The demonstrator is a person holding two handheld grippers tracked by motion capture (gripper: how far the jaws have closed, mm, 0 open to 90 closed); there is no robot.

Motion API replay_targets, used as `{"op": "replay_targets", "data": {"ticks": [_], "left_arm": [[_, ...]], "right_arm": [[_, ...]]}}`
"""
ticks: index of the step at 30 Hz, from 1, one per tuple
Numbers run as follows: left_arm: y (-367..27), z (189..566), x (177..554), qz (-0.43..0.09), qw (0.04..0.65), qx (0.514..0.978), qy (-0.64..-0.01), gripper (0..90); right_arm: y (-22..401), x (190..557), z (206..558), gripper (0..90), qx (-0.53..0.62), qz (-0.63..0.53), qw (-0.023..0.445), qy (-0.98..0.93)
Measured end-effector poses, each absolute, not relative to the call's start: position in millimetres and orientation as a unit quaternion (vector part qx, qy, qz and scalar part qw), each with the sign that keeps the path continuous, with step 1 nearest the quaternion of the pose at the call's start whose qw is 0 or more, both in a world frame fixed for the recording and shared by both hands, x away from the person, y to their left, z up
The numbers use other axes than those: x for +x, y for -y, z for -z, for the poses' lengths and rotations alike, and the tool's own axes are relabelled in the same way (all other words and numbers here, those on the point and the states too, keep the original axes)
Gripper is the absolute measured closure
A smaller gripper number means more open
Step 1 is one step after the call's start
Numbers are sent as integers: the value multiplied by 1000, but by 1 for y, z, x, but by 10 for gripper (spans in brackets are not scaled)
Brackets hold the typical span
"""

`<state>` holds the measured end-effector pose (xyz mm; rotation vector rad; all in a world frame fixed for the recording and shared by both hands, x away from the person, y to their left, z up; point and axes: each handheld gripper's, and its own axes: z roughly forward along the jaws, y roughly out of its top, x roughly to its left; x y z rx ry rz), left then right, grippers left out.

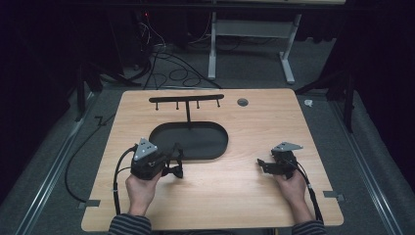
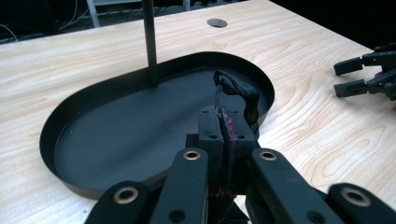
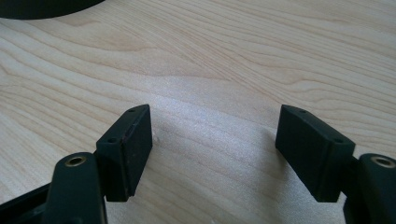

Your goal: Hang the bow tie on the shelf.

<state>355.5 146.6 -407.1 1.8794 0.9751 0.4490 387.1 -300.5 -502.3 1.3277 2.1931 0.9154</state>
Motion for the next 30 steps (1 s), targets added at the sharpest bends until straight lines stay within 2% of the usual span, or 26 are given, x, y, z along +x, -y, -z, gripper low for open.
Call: {"op": "replay_targets", "data": {"ticks": [30], "left_arm": [[-135,372,394,-193,471,773,-380,880]], "right_arm": [[301,387,502,283,477,-329,208,-788]]}}
